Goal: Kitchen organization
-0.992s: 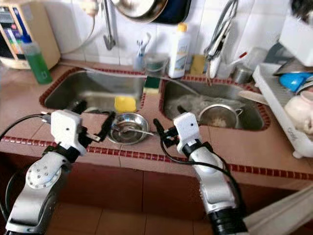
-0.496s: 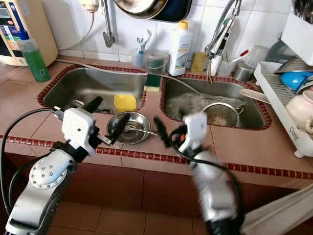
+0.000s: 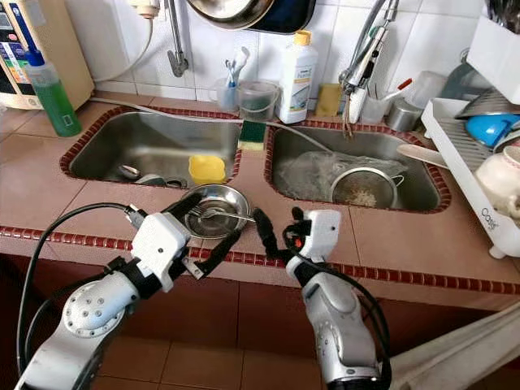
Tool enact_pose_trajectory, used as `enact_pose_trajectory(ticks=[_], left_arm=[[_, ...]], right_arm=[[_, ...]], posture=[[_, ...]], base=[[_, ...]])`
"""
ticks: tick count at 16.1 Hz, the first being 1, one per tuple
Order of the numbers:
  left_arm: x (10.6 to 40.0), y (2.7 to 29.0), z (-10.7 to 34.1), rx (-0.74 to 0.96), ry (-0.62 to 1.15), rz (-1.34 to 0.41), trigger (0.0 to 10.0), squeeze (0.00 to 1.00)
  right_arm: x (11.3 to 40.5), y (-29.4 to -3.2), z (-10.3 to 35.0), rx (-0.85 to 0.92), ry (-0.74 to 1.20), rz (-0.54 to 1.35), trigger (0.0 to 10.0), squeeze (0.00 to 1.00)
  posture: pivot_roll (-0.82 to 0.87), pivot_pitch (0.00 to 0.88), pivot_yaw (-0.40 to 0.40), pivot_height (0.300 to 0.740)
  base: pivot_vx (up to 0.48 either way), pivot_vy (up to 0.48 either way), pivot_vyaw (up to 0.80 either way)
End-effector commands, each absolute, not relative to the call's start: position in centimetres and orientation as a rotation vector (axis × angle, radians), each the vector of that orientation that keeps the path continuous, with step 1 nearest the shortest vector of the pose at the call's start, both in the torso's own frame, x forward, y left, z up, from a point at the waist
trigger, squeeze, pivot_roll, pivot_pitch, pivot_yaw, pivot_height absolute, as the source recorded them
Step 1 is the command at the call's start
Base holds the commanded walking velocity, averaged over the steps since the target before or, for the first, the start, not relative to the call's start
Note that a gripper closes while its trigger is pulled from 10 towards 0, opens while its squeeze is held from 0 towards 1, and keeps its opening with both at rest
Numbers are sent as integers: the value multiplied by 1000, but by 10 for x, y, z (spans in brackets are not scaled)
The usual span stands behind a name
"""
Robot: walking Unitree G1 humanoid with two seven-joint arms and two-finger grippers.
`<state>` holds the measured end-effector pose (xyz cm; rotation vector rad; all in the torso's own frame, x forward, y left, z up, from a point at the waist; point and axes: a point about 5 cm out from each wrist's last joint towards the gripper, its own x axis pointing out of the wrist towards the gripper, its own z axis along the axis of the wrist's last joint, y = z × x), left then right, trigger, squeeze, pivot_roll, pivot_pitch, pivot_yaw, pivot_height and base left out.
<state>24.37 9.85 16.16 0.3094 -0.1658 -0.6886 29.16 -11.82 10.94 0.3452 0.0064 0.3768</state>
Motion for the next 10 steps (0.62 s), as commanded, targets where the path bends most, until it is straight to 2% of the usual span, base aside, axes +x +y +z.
enact_pose_trajectory(ticks=[1, 6, 10], left_arm=[[241, 100, 161, 334, -168, -698, 10000, 0], [243, 105, 162, 349, -162, -696, 10000, 0], [243, 105, 166, 349, -175, -694, 10000, 0]], right_arm=[[292, -122, 104, 376, 27, 349, 10000, 0], [301, -118, 100, 650, 59, 359, 10000, 0], [310, -105, 103, 790, 90, 425, 10000, 0]], posture=[[-17, 53, -33, 740], [-9, 52, -28, 740], [4, 43, -32, 740]], base=[[0, 0, 0], [0, 0, 0], [0, 0, 0]])
